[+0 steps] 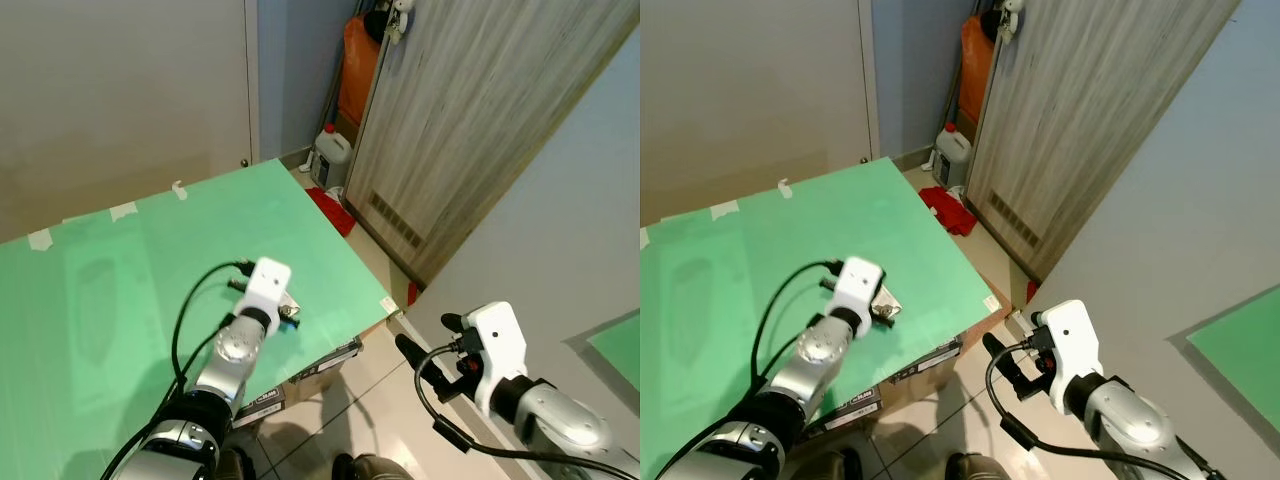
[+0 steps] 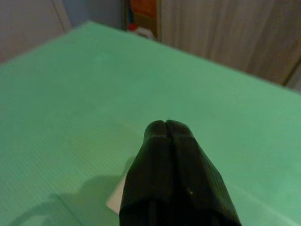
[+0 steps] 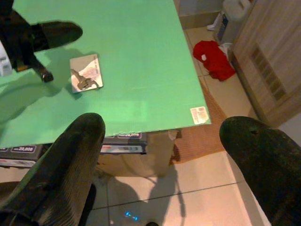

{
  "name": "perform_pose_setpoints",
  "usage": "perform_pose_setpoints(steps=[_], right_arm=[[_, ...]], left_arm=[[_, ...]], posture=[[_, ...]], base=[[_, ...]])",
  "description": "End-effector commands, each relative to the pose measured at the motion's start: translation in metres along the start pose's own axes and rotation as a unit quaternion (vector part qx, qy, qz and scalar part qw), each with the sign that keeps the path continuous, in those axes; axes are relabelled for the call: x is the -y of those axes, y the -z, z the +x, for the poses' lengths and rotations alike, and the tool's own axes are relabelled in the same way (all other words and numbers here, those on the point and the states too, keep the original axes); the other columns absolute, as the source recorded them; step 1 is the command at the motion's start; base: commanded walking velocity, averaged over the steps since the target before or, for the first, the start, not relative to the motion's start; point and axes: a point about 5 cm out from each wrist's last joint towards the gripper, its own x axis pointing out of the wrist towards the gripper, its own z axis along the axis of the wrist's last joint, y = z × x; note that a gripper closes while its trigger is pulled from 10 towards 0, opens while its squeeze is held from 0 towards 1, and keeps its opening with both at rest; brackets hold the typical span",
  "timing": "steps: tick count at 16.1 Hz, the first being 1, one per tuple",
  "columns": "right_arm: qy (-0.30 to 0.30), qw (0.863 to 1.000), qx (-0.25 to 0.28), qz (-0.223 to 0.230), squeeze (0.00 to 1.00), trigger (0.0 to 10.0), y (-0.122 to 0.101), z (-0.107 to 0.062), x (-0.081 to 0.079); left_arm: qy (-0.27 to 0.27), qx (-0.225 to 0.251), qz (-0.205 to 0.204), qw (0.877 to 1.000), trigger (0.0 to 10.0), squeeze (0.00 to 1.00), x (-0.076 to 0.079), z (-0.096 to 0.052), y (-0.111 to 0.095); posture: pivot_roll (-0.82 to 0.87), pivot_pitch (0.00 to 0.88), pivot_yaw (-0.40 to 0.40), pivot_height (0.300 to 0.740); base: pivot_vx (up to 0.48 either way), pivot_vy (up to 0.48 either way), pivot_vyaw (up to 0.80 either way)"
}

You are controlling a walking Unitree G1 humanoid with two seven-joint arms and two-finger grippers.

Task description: Hang keys on a hook

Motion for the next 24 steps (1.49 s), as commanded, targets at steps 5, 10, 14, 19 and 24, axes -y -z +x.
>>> perform_pose_setpoints(steps=[5, 10, 14, 19, 24], right_arm=[[0.003, 1.0, 0.0, -0.006, 0.0, 10.0, 0.0, 0.0, 0.001], [0.011, 1.0, -0.001, -0.002, 0.0, 10.0, 0.004, -0.004, 0.0], [0.015, 1.0, -0.004, -0.001, 0.0, 10.0, 0.005, -0.008, 0.0], [0.018, 1.0, -0.006, -0.002, 0.0, 10.0, 0.005, -0.009, 0.001], [0.018, 1.0, -0.007, -0.002, 0.0, 10.0, 0.005, -0.012, 0.0]], left_arm=[[0.034, -0.047, 0.041, 0.997, 10.0, 1.0, 0.004, -0.001, 0.013], [0.042, -0.092, 0.07, 0.992, 10.0, 1.0, 0.004, -0.009, 0.034], [0.046, -0.097, 0.058, 0.993, 10.0, 1.0, 0.006, -0.009, 0.036], [0.045, -0.091, 0.032, 0.994, 10.0, 1.0, 0.005, -0.006, 0.032], [0.041, -0.084, 0.018, 0.995, 10.0, 0.0, 0.005, -0.003, 0.028]], posture=[[-0.22, 0.1, -0.09, 0.74], [-0.23, 0.103, -0.08, 0.74], [-0.24, 0.115, -0.086, 0.74], [-0.25, 0.121, -0.088, 0.74], [-0.26, 0.128, -0.093, 0.74]], base=[[0.0, 0.0, 0.0], [0.0, 0.0, 0.0], [0.0, 0.0, 0.0], [0.0, 0.0, 0.0], [0.0, 0.0, 0.0]])
